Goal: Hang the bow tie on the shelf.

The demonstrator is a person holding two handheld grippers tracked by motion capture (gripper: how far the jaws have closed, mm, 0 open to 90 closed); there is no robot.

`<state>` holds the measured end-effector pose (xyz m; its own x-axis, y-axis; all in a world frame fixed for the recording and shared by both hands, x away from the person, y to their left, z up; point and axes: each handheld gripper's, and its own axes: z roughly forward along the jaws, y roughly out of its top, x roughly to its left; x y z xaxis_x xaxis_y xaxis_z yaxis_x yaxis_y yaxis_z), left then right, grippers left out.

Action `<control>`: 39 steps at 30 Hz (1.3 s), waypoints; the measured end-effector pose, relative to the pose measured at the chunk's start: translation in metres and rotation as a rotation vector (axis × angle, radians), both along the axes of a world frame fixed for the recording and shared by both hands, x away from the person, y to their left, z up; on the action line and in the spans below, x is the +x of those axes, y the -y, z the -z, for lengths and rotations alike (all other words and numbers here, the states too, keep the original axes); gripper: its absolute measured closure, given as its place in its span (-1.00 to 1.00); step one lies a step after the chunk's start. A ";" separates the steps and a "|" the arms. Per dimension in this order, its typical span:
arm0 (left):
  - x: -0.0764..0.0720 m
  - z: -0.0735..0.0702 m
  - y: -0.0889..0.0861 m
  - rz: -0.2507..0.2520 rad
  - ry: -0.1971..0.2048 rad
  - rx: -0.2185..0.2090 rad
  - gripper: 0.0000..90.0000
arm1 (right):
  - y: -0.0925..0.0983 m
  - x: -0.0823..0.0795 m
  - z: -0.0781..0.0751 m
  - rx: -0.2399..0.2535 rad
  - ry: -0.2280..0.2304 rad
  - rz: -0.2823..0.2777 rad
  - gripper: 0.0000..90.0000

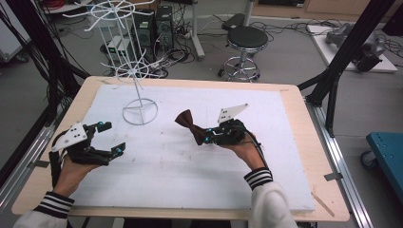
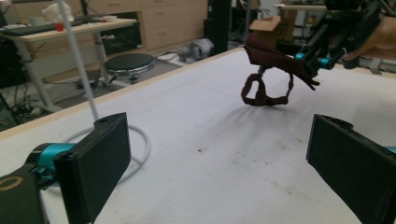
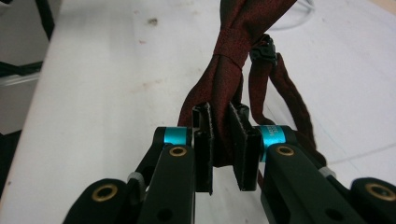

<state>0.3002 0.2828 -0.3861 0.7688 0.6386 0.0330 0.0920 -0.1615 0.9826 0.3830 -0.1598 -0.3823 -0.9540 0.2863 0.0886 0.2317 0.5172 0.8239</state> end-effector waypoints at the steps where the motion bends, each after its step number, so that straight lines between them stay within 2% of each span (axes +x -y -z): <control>1: 0.002 -0.002 0.002 0.015 -0.005 0.005 -0.85 | -0.001 -0.001 0.000 0.009 -0.001 -0.006 0.80; 5: 0.008 -0.010 0.010 0.063 -0.020 0.011 -0.85 | -0.006 -0.001 -0.001 0.032 0.009 -0.042 0.80; 10: 0.014 -0.017 0.016 0.093 -0.031 0.022 -0.85 | -0.013 -0.004 -0.003 0.048 0.024 -0.077 0.80; 16: 0.022 -0.022 0.020 0.139 -0.062 0.032 -0.85 | -0.021 -0.009 -0.006 0.077 0.060 -0.134 0.80; 21: 0.025 -0.030 0.030 0.189 -0.060 0.062 -0.85 | -0.025 -0.011 -0.008 0.086 0.085 -0.175 0.80; 23: 0.026 -0.033 0.034 0.201 -0.055 0.055 -0.85 | -0.026 -0.012 -0.009 0.098 0.098 -0.186 0.80; 27: 0.029 -0.039 0.043 0.233 -0.063 0.074 -0.85 | -0.029 -0.013 -0.011 0.117 0.113 -0.216 0.80; 30: 0.031 -0.043 0.051 0.261 -0.064 0.073 -0.85 | -0.033 -0.013 -0.011 0.127 0.132 -0.243 0.80; 35: 0.034 -0.049 0.065 0.305 -0.079 0.091 -0.85 | -0.036 -0.014 -0.011 0.130 0.147 -0.258 0.80; 39: 0.035 -0.051 0.075 0.335 -0.074 0.098 -0.85 | -0.039 -0.015 -0.013 0.134 0.164 -0.269 0.80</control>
